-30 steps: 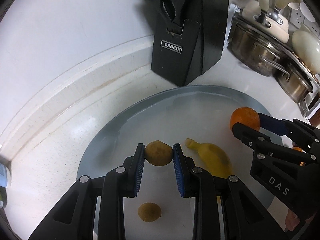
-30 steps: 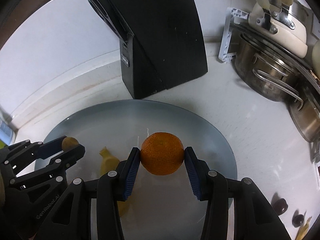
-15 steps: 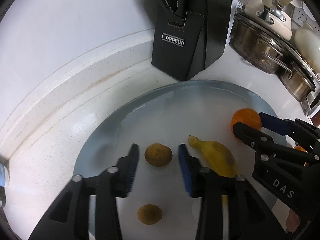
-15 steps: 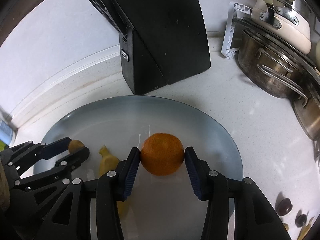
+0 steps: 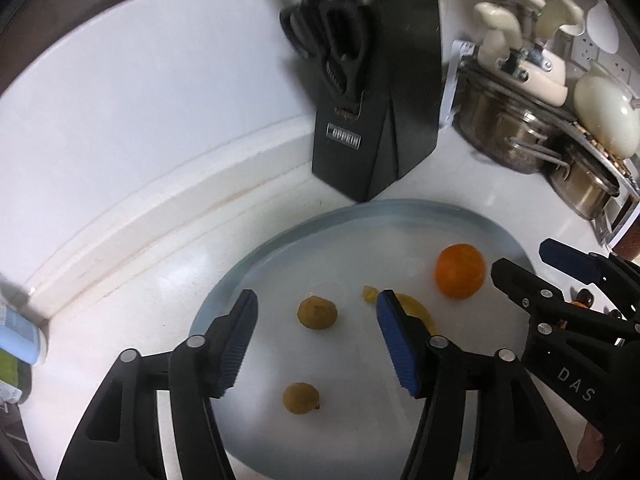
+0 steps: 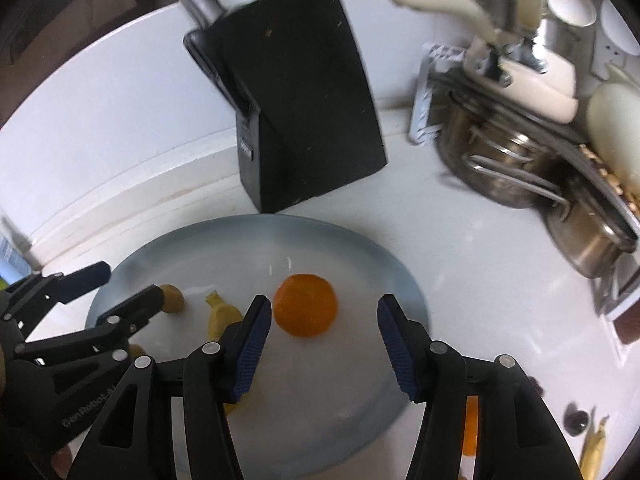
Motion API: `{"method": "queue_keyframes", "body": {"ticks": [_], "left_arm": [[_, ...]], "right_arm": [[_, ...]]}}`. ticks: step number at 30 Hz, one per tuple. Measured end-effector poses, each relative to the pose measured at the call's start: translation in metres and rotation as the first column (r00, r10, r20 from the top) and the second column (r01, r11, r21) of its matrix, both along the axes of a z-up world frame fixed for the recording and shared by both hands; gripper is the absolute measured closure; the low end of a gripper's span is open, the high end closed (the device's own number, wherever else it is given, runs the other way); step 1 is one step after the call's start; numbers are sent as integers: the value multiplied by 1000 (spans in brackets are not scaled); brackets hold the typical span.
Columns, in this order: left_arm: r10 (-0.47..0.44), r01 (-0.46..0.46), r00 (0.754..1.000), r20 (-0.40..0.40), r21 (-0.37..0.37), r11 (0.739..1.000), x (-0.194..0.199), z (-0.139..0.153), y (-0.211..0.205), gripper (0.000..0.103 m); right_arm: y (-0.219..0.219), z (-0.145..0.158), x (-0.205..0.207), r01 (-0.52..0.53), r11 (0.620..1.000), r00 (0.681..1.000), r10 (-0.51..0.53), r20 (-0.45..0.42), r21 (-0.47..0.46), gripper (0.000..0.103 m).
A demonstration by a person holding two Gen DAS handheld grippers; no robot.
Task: Organize fruits
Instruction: 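Withdraw both open tools from the plate toward the remaining fruits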
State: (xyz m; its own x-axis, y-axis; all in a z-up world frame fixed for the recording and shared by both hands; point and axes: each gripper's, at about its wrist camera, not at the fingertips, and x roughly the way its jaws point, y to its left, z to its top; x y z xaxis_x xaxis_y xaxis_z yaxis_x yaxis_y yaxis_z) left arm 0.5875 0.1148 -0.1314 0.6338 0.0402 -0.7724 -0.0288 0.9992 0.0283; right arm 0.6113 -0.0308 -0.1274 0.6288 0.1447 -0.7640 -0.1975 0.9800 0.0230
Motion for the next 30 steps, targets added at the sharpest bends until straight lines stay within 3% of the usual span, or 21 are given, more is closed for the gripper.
{"method": "queue_keyframes", "body": {"ticks": [3, 11, 19, 30], "left_arm": [[-6, 5, 999, 42, 13, 1000, -9, 14, -6, 35], [-25, 24, 995, 92, 1, 1000, -27, 43, -26, 27], [-53, 47, 984, 172, 38, 998, -49, 68, -56, 6], [-117, 110, 962, 245, 42, 993, -70, 89, -99, 0]], "right_arm": [[-10, 10, -10, 21, 1000, 999, -21, 28, -1, 38], [-39, 41, -40, 93, 996, 989, -91, 113, -8, 38], [-66, 61, -66, 142, 990, 977, -142, 161, 9, 38], [-109, 76, -98, 219, 975, 956, -220, 196, 28, 38]]}}
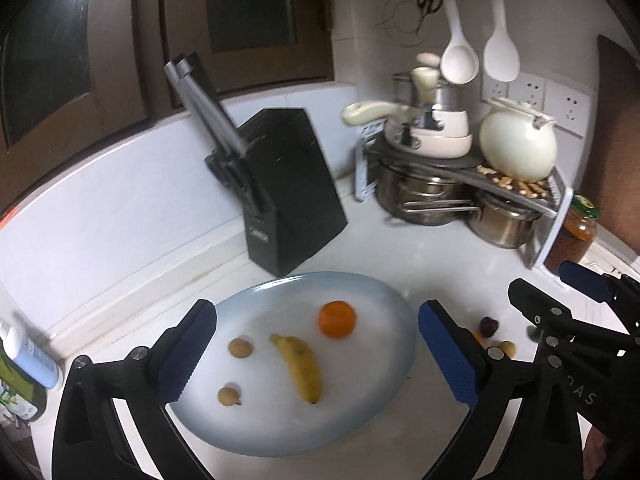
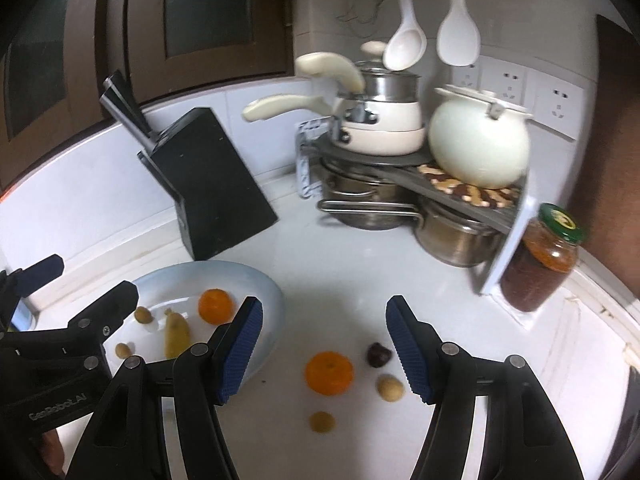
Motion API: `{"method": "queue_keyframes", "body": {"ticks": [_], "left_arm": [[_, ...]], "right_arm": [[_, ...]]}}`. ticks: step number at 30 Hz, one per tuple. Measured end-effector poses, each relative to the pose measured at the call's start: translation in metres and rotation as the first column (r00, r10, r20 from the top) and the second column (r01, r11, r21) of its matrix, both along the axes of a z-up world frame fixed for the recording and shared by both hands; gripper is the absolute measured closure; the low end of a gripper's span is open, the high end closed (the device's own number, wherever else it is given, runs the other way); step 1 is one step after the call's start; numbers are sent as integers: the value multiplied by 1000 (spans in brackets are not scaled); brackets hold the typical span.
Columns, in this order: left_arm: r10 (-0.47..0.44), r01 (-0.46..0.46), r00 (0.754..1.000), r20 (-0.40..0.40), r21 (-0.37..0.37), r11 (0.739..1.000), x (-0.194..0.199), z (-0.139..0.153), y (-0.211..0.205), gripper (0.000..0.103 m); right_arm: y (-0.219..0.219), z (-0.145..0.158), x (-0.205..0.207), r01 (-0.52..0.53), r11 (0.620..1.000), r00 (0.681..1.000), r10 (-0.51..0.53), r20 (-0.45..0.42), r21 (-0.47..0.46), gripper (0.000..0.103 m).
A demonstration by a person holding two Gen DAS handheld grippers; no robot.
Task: Organize fruits
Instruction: 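Withdraw both open tools from the plate toward the remaining fruits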
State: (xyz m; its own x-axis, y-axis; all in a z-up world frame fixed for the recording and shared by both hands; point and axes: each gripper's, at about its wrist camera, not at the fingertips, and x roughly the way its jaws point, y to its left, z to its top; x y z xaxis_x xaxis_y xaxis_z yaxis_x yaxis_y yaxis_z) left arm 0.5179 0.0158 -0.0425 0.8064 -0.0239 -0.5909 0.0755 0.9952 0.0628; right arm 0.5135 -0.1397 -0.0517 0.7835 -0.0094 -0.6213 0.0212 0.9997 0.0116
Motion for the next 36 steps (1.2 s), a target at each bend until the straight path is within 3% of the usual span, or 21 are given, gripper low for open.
{"method": "queue_keyframes", "body": {"ticks": [20, 30, 36], "left_arm": [[-132, 130, 988, 79, 27, 991, -37, 19, -74, 0], [-168, 160, 978, 126, 71, 985, -68, 14, -104, 0], [-179, 175, 977, 117, 49, 983, -79, 5, -111, 1]], "right_arm": [[-80, 21, -57, 168, 986, 984, -166, 63, -17, 30], [-118, 13, -85, 242, 969, 969, -239, 55, -45, 30], [-129, 6, -101, 279, 959, 959, -276, 64, -43, 30]]}}
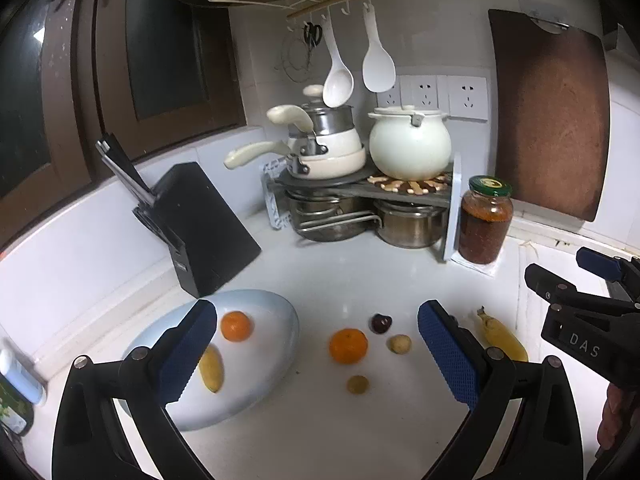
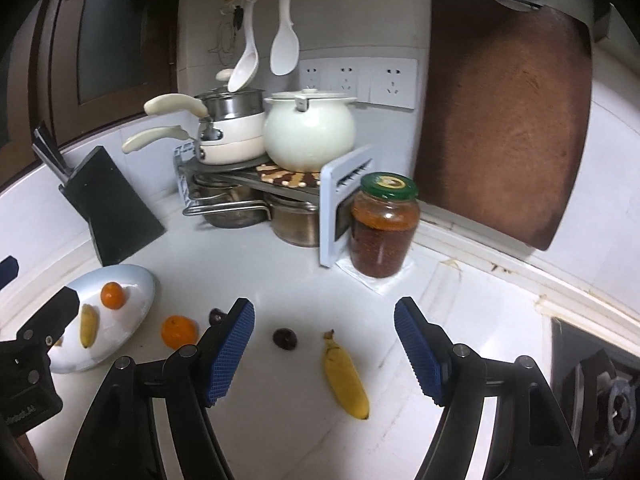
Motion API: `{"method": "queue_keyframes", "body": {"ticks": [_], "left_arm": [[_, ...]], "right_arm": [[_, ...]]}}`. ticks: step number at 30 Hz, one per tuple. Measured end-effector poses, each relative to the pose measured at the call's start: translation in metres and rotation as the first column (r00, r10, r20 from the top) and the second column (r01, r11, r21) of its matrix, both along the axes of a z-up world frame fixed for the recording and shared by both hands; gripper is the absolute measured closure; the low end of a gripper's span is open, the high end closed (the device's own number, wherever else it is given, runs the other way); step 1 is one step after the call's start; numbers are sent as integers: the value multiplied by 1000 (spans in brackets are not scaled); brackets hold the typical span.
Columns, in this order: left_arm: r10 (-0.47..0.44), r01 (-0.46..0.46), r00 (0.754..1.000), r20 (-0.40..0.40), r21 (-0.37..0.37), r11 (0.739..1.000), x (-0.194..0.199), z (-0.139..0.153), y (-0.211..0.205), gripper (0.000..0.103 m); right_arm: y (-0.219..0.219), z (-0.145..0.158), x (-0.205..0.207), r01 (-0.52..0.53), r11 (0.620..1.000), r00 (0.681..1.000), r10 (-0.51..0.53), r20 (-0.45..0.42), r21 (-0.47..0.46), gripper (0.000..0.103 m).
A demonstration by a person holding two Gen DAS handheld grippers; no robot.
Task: Organize fruits
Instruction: 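Withdraw both open tools from the plate toward the remaining fruits, then grasp a yellow banana with the right tool while the left tool grasps a small brown fruit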
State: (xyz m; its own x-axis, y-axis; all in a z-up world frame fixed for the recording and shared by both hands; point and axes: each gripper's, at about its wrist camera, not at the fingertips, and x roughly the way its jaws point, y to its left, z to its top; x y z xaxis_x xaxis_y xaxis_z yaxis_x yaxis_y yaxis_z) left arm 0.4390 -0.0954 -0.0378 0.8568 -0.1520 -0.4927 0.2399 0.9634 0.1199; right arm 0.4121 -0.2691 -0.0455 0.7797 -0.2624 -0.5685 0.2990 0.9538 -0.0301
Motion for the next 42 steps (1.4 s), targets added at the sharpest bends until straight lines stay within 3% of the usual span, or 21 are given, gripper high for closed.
{"method": "queue_keyframes", "body": {"ticks": [17, 32, 42], "left_arm": [[-14, 17, 997, -76, 44, 999, -5, -50, -14, 2], [-25, 42, 975, -220, 71, 997, 18, -92, -28, 16], [-26, 46, 941, -338, 50, 998, 47, -121, -32, 32]], "right_arm": [[-9, -48, -10, 1, 1000, 996, -1, -93, -2, 30], [-24, -85, 8, 18, 1000, 983, -15, -182, 15, 30], [-35, -105, 33, 29, 999, 971, -21, -236, 30, 30]]}}
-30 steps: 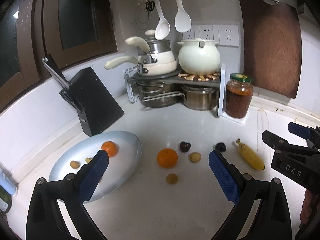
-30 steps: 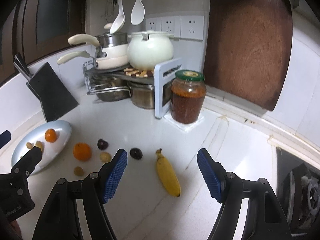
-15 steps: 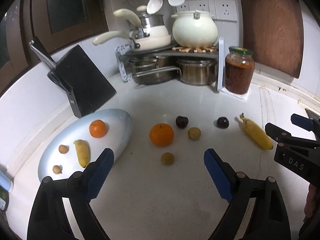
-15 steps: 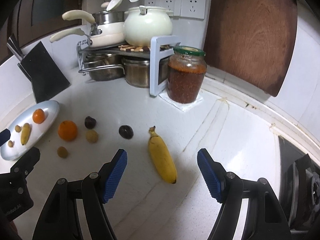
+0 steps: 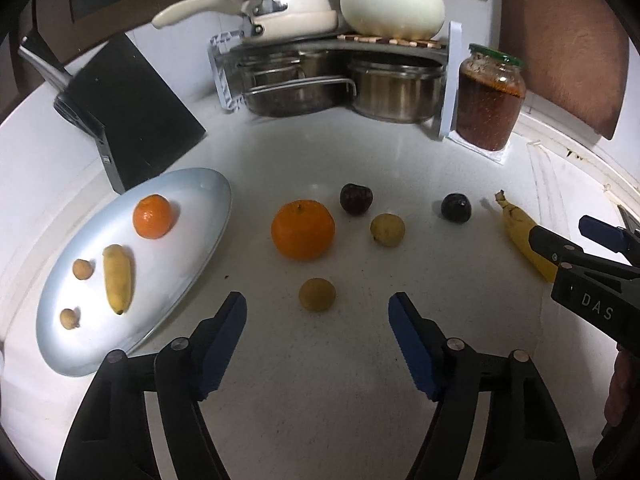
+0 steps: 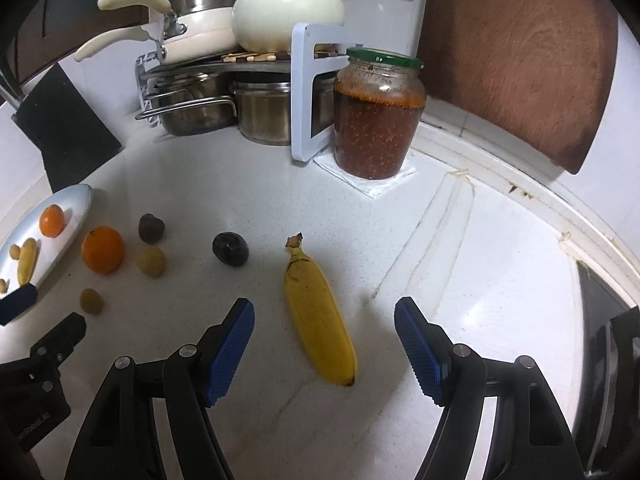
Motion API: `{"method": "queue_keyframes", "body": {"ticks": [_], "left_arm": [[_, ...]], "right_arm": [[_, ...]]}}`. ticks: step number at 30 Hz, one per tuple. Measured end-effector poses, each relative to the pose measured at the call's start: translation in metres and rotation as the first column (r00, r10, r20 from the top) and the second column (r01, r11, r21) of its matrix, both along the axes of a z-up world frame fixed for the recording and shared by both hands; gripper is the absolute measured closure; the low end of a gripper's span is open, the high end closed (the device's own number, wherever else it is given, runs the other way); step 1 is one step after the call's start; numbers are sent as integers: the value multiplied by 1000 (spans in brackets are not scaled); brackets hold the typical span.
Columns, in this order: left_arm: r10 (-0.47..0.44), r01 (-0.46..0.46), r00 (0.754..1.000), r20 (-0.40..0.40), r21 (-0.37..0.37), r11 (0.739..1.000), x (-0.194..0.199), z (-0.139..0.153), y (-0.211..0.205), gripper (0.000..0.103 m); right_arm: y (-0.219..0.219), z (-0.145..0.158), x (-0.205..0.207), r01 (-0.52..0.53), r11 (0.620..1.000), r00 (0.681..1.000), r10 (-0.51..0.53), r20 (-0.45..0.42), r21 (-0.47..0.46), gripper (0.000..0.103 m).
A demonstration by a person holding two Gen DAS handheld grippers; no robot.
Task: Organize fruits
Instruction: 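Grasp a yellow banana with the right tool while the left tool grasps a small brown fruit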
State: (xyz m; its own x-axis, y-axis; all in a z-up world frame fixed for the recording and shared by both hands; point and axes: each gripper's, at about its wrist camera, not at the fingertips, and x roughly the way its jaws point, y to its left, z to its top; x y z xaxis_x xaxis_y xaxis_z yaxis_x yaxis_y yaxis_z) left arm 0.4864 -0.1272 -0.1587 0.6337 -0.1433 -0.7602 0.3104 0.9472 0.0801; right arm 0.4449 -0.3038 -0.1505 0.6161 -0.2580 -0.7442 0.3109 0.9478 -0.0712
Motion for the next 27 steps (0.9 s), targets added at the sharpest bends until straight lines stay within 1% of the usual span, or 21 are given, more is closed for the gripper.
{"method": "queue_keyframes", "body": {"ticks": [6, 8, 10, 14, 16, 17, 21, 23, 27], "left_arm": [[6, -6, 999, -32, -1, 1000, 15, -9, -3, 40], [7, -7, 999, -40, 0, 1000, 18, -11, -3, 41], [7, -7, 999, -48, 2, 1000, 22, -14, -4, 46], [6, -5, 998, -61, 7, 1000, 27, -18, -6, 51], [5, -4, 998, -65, 15, 1000, 30, -20, -8, 58], [5, -4, 998, -66, 15, 1000, 31, -21, -8, 59], [1, 0, 996, -85, 14, 1000, 36, -25, -11, 69], [3, -2, 995, -100, 10, 1000, 38, -27, -11, 73], [3, -3, 995, -104, -4, 1000, 39, -27, -11, 78]], "right_arm": [[-5, -9, 12, 8, 1000, 1000, -8, -19, 15, 30], [-6, -12, 15, 7, 1000, 1000, -6, -25, 17, 30], [-7, -14, 18, 4, 1000, 1000, -4, -30, 24, 31], [-7, -19, 21, -3, 1000, 999, 4, -45, 31, 38], [-8, -22, 22, -5, 999, 998, 7, -55, 40, 40], [-8, -22, 22, -6, 999, 998, 9, -59, 43, 43], [-8, -27, 24, -8, 999, 997, 12, -79, 52, 59], [-8, -29, 25, -12, 998, 996, 17, -90, 55, 64], [-6, -29, 26, -15, 999, 995, 20, -94, 49, 68]]}}
